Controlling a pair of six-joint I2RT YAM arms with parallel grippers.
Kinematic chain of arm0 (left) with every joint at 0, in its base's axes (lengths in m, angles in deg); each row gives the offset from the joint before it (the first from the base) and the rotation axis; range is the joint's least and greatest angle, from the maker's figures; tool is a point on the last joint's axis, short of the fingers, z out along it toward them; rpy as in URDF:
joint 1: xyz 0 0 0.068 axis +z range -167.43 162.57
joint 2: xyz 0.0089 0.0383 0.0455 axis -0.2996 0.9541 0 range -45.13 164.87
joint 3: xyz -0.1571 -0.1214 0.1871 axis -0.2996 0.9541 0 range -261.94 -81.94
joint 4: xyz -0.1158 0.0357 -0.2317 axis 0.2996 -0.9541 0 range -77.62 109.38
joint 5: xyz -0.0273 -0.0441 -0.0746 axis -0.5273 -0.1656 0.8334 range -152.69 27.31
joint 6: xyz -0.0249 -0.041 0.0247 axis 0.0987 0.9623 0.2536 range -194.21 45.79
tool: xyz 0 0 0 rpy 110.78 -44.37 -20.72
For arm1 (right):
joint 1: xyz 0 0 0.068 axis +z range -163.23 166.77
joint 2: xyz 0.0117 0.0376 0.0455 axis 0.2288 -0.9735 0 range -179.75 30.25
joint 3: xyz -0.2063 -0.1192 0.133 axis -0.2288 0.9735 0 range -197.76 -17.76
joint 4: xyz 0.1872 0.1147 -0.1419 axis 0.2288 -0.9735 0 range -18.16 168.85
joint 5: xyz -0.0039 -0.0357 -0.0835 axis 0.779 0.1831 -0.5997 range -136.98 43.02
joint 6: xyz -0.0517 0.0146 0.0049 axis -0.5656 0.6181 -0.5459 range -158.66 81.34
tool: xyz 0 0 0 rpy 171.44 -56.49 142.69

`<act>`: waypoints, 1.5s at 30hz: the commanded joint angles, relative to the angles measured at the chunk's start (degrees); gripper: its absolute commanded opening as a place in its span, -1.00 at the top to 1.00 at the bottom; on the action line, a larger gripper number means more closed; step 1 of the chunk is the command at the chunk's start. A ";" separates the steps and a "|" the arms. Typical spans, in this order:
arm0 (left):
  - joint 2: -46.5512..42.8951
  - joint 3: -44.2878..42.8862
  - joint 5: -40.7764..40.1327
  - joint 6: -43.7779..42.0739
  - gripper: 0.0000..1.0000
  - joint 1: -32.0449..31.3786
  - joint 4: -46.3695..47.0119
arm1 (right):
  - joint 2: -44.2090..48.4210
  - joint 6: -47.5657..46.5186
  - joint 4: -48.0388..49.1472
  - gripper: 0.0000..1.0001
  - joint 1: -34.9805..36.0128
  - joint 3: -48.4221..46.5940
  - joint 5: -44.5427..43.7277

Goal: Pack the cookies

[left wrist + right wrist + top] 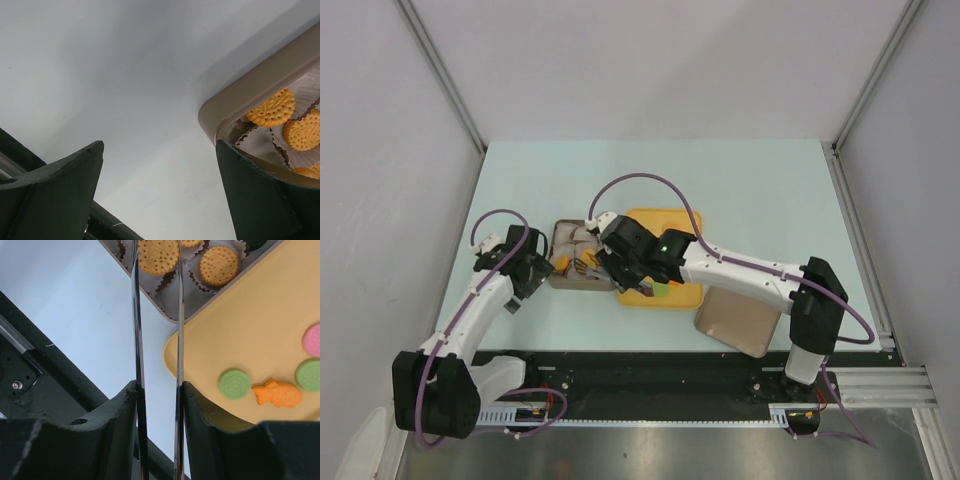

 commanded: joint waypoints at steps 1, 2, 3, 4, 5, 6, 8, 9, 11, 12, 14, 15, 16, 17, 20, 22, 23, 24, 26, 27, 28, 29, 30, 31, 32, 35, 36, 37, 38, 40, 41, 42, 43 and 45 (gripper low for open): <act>-0.80 -1.48 0.40 -1.05 -0.96 0.08 0.88 | -1.70 -0.93 2.25 0.45 0.12 -2.89 0.90; -0.80 -1.40 0.40 -1.14 -0.97 0.08 1.05 | -2.14 -0.93 2.43 0.45 0.21 -3.15 1.16; -0.89 -1.40 0.49 -1.14 -0.97 0.08 0.96 | -2.32 -0.67 2.52 0.45 0.12 -3.24 1.42; -0.89 -1.40 0.49 -1.14 -0.97 0.08 0.96 | -2.49 -0.67 2.52 0.45 0.30 -3.42 1.60; -0.98 -1.40 0.49 -1.23 -0.97 0.08 0.96 | -2.76 -0.58 2.60 0.45 0.30 -3.42 1.69; -0.89 -1.40 0.49 -1.23 -0.97 0.08 0.96 | -2.85 -0.49 2.61 0.45 0.30 -3.51 1.69; -0.80 -1.31 0.66 -1.32 -0.97 0.08 1.14 | -2.85 -0.40 2.43 0.44 0.47 -3.51 1.69; -0.89 -1.31 0.66 -1.32 -0.97 0.08 1.14 | -2.85 -0.49 2.43 0.44 0.47 -3.42 1.69; -0.80 -1.13 0.75 -1.23 -0.97 0.08 1.40 | -2.85 -0.32 2.26 0.44 0.56 -3.42 1.78; -0.80 -1.13 0.75 -1.32 -0.97 0.08 1.40 | -2.85 -0.32 2.08 0.43 0.65 -3.42 1.69; -0.80 -1.13 0.75 -1.32 -0.97 0.08 1.49 | -2.76 -0.32 1.90 0.40 0.82 -3.42 1.52; -0.80 -1.13 0.75 -1.23 -0.97 0.08 1.49 | -2.76 -0.32 1.90 0.39 0.83 -3.51 1.52; -0.80 -1.13 0.75 -1.32 -0.97 0.08 1.49 | -2.50 -0.32 1.73 0.36 0.91 -3.51 1.25; -0.80 -1.13 0.75 -1.23 -0.96 0.08 1.49 | -2.41 -0.32 1.64 0.34 1.00 -3.59 1.16; -0.80 -1.13 0.66 -1.32 -0.96 0.08 1.40 | -1.97 -0.49 1.20 0.27 1.18 -3.86 0.47; -0.71 -1.13 0.66 -1.32 -0.97 0.08 1.40 | -1.71 -0.49 1.02 0.18 1.18 -3.86 0.20; -0.80 -1.13 0.66 -1.32 -0.97 0.08 1.40 | -1.53 -0.49 0.85 0.17 1.26 -3.95 0.02; -0.71 -1.22 0.66 -1.32 -0.96 0.08 1.40 | -1.44 -0.49 0.67 0.16 1.26 -3.95 -0.15; -0.80 -1.22 0.66 -1.32 -0.96 0.08 1.40 | -1.00 -0.58 0.50 0.09 1.35 -4.03 -0.50; -0.80 -1.22 0.66 -1.23 -0.96 0.08 1.40 | -1.00 -0.49 0.41 0.07 1.27 -4.03 -0.42; -0.80 -1.22 0.66 -1.32 -0.96 0.08 1.40 | -1.00 -0.49 0.32 0.03 1.26 -4.03 -0.59; -0.89 -1.22 0.66 -1.32 -0.96 0.08 1.40 | -0.91 -0.49 0.15 0.01 1.26 -4.12 -0.77; -0.89 -1.13 0.66 -1.32 -0.96 0.08 1.49 | -0.91 -0.49 -0.03 0.00 1.35 -4.12 -0.94; -0.98 -1.13 0.75 -1.32 -0.96 0.08 1.58 | -0.91 -0.49 -0.12 -0.04 1.27 -4.21 -1.21; -0.98 -1.05 0.75 -1.32 -0.96 0.08 1.58 | -0.83 -0.40 -0.21 -0.05 1.35 -4.12 -1.38; -0.98 -1.04 0.75 -1.32 -0.96 0.08 1.58 | -0.83 -0.49 -0.38 -0.10 1.35 -4.21 -1.65; -0.98 -1.04 0.75 -1.32 -0.96 0.08 1.58 | -0.74 -0.49 -0.47 -0.11 1.27 -4.47 -1.65; -0.98 -1.04 0.75 -1.32 -0.96 0.08 1.67 | -0.65 -0.49 -0.64 -0.13 1.26 -4.39 -1.56; -0.98 -1.04 0.75 -1.32 -0.96 0.08 1.58 | -0.56 -0.58 -0.65 -0.13 1.26 -4.56 -1.65; -0.98 -0.96 0.75 -1.23 -0.96 0.08 1.58 | -0.21 -0.49 -0.73 -0.15 1.35 -4.82 -2.43; -0.98 -0.96 0.75 -1.32 -0.96 0.08 1.49 | -0.04 -0.58 -0.82 -0.15 1.27 -4.83 -2.79; -0.98 -0.96 0.75 -1.32 -0.96 0.08 1.58 | 0.40 -0.67 -0.91 -0.15 1.18 -5.00 -3.40; -0.98 -0.96 0.75 -1.32 -0.96 0.08 1.58 | 0.58 -0.49 -0.82 -0.15 0.92 -5.09 -3.67; -0.98 -0.96 0.66 -1.32 -0.96 0.08 1.58 | 1.45 -0.49 -0.65 -0.15 0.74 -5.18 -4.28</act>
